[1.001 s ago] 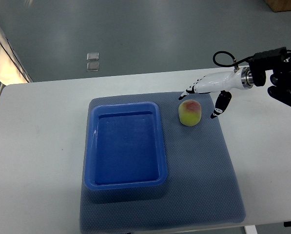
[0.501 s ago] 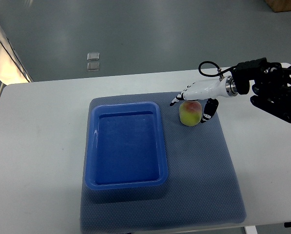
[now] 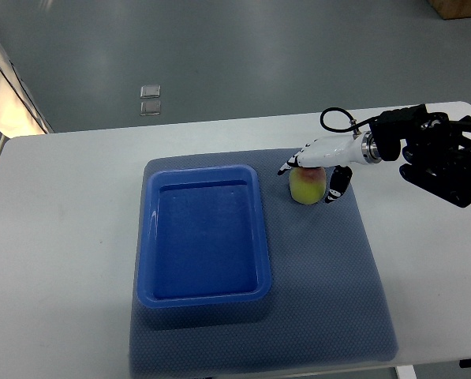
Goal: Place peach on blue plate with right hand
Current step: 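Lower the right hand onto the peach and close its fingers, then lift the peach with the right hand and carry it over the tray, then lower the peach into the blue tray and open the right hand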
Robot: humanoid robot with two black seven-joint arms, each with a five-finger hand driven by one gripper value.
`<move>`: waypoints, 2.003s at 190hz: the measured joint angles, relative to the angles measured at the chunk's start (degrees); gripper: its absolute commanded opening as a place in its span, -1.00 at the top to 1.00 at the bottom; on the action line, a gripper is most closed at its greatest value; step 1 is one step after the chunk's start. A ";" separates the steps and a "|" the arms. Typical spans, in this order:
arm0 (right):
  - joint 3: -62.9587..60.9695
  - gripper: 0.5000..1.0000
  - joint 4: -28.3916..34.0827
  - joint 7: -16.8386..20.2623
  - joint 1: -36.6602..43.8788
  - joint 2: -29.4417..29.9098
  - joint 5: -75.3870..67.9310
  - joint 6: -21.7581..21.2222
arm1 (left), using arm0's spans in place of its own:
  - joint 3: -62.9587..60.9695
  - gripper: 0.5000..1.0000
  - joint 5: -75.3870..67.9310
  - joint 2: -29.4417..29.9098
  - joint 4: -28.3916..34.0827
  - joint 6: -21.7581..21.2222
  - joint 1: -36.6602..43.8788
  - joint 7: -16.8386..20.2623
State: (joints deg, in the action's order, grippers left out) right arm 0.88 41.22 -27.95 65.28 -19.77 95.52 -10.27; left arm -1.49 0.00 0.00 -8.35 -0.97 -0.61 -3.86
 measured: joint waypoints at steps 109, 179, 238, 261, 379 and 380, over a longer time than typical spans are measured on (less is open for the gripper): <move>-0.36 0.14 -0.01 -0.37 0.11 0.00 -0.51 -0.41 | 0.00 -1.00 0.00 0.00 0.00 0.00 0.00 0.00; -1.15 0.11 0.72 -0.75 4.67 -0.03 -2.97 -0.23 | 0.00 -1.00 0.00 0.00 0.00 0.00 0.00 0.00; -2.36 0.09 0.82 -0.81 9.21 8.48 -6.03 -0.33 | 0.07 -1.00 0.00 0.00 0.00 0.00 0.00 0.00; -2.37 0.07 0.83 -0.82 9.45 13.11 -6.13 -0.42 | 0.09 -1.00 0.00 0.00 0.00 0.00 -0.02 0.00; -1.34 -0.15 0.15 -0.04 1.83 19.77 -5.10 -0.70 | 0.09 -1.00 0.00 0.00 0.00 0.00 0.00 -0.01; -1.34 -0.15 0.15 -0.03 1.79 19.77 -5.09 -0.69 | 0.09 -1.00 0.00 0.00 0.00 0.00 0.00 -0.01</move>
State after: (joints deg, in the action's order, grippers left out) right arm -0.46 41.37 -27.98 67.07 0.00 90.43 -10.97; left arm -1.40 0.00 0.00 -8.35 -0.97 -0.61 -3.87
